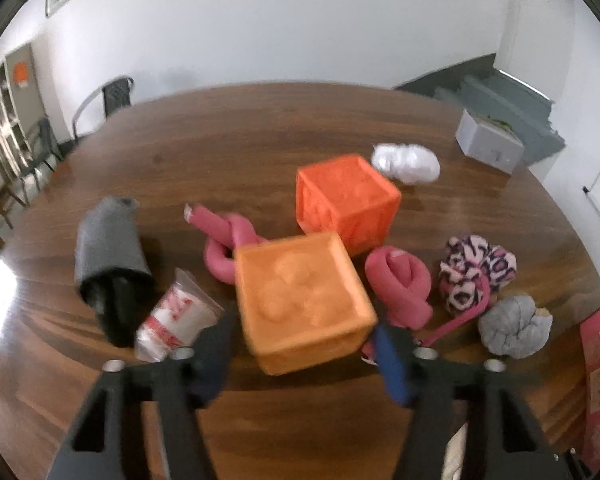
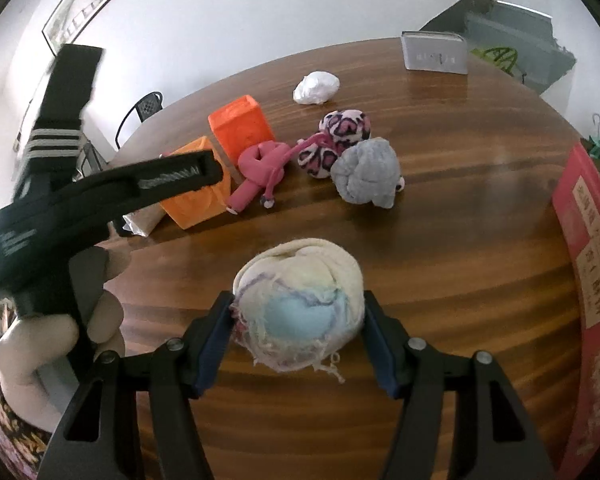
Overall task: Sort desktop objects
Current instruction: 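Grasp the white-blue yarn ball with the right gripper while the left grasps the orange cube, then carry the yarn ball and orange cube to the grey bin and release them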
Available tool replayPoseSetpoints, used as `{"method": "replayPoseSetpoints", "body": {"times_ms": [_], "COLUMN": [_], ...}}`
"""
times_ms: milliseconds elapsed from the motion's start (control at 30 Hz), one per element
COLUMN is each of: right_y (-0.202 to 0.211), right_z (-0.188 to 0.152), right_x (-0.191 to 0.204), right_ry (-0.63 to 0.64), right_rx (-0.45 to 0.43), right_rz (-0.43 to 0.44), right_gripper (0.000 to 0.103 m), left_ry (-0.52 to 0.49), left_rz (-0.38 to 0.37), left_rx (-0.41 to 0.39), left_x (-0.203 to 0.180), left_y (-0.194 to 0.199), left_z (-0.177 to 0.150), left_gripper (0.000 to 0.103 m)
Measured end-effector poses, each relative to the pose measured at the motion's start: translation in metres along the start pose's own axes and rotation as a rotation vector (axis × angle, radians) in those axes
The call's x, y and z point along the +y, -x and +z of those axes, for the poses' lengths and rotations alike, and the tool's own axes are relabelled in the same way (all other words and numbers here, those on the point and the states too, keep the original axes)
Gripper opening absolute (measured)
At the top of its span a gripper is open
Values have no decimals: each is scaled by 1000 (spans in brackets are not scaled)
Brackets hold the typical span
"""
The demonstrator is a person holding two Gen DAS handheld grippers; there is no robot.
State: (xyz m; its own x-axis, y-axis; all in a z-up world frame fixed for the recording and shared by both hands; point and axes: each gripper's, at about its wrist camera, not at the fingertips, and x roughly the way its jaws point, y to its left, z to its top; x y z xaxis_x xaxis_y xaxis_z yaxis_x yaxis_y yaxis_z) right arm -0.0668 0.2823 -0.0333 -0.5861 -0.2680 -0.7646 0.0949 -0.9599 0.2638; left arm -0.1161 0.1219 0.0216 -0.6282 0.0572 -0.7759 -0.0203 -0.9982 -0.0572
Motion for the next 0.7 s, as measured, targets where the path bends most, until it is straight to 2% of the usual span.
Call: {"method": "replayPoseSetpoints", "body": {"times_ms": [233,700], "right_y": [-1,1], "right_z": [0,3], "right_x": [-1,-2], "right_ry": [7,0], "right_rx": [-5,-30], "right_rz": [2,26], "right_gripper": [66,63], "left_ry": [3,27], "left_rz": [-13,-74], "left_rx": [2,-88], "left_x": [9,27], "left_y": [6,71], "left_z": [-2,-25], "left_gripper": [54,53]}}
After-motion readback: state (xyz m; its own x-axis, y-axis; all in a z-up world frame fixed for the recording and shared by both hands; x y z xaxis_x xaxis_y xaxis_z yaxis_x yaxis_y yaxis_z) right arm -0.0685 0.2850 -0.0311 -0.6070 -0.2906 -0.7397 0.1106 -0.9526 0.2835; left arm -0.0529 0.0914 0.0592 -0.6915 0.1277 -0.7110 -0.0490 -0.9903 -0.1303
